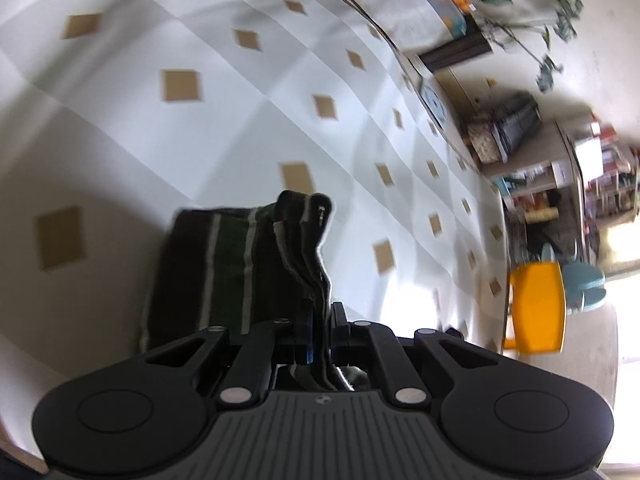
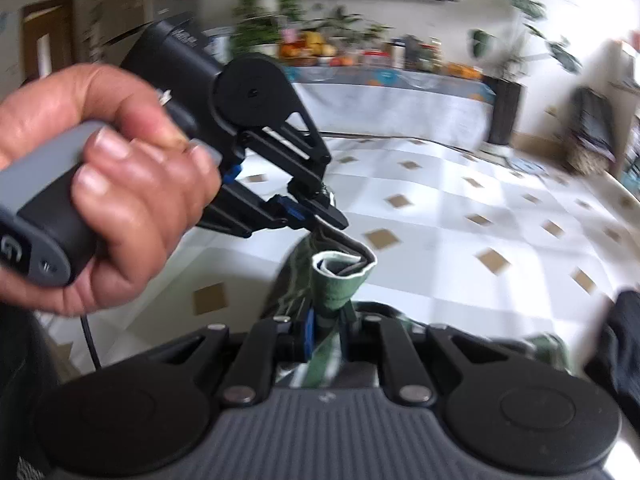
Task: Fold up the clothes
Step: 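Lift the shirt's end with both grippers and fold it over the shirt, then open both grippers to release the folded shirt end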
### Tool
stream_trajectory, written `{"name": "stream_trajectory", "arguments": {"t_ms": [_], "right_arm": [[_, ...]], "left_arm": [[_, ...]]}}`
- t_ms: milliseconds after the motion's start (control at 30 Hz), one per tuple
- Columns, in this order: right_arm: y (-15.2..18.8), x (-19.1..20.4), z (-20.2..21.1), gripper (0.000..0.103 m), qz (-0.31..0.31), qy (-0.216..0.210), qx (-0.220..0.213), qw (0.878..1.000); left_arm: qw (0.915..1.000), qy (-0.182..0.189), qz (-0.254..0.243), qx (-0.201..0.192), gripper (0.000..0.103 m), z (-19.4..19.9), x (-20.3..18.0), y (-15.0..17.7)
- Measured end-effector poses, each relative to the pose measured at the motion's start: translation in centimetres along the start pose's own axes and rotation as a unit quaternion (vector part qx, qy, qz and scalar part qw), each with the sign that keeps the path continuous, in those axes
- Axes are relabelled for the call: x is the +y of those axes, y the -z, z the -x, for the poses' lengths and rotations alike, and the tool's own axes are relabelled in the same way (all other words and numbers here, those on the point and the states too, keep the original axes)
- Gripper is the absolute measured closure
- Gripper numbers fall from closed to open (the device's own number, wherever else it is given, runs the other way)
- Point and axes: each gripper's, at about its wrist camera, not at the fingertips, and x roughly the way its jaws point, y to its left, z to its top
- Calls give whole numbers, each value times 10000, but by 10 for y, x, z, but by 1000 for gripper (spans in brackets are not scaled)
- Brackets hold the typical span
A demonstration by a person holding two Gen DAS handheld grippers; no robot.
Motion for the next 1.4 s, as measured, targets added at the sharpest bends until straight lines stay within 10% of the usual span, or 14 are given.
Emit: {"name": "stream_trajectory", "arguments": {"t_ms": [533, 767, 1000, 1400], "right_arm": [[28, -90, 28, 90, -1917, 1190, 503, 9729], [43, -103, 26, 68, -2532, 1605, 791, 9507], [48, -115, 27, 58, -2823, 1757, 703, 9405], [53, -129, 13, 46, -3013, 1702, 520, 9368]], "left_arm": [[9844, -18, -1015, 1440, 97, -101, -91, 60], [9712, -24, -1233, 2037, 71, -121, -103, 76], [9709, 177, -1528, 1834, 64, -95, -113, 70], [9835, -688, -1274, 1085, 58, -41, -26, 49]]}}
